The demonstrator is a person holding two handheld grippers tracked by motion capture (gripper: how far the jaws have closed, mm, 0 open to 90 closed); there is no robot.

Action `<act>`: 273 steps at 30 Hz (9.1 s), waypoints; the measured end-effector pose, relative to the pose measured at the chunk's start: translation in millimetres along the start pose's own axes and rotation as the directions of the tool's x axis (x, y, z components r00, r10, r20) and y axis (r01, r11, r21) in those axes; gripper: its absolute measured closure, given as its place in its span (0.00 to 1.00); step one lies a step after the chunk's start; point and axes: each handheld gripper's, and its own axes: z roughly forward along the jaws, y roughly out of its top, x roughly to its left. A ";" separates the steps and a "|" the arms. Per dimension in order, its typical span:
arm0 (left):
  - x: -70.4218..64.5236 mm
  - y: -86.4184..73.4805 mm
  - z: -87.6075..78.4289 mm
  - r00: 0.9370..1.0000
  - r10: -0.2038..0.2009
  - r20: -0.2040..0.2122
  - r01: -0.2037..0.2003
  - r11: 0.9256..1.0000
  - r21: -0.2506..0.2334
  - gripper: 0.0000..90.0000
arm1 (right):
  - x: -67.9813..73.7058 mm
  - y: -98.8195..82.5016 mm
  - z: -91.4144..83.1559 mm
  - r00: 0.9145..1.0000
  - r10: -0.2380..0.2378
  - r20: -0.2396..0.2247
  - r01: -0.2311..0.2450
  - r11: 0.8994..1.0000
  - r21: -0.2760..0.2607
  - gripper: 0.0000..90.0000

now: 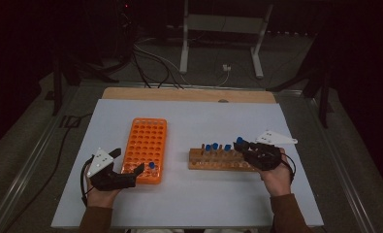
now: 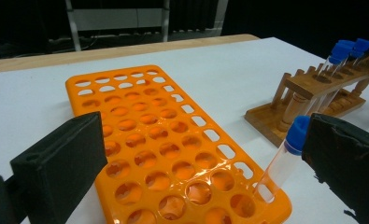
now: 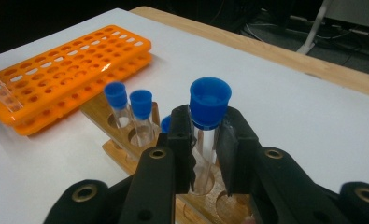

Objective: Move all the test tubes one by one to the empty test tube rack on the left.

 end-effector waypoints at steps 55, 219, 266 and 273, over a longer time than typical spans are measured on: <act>-23.8 17.5 8.3 0.999 0.034 0.033 -0.033 0.999 -0.025 0.01 | 75.4 58.2 34.2 0.977 -0.089 -0.195 0.083 0.996 -0.040 0.85; -26.2 -25.3 25.0 0.989 0.104 0.101 -0.124 0.970 0.210 0.84 | 16.4 7.0 -4.7 0.996 0.056 -0.064 -0.060 0.996 -0.069 0.02; 4.8 1.1 -12.5 0.999 -0.027 -0.027 0.028 1.000 0.013 0.00 | 8.7 -8.2 18.2 0.999 0.039 -0.008 -0.039 0.999 -0.002 0.14; 6.8 0.2 -14.5 0.998 -0.035 -0.048 0.035 0.999 0.000 0.00 | 12.5 -11.8 25.2 1.000 0.022 -0.023 -0.021 1.000 0.019 0.36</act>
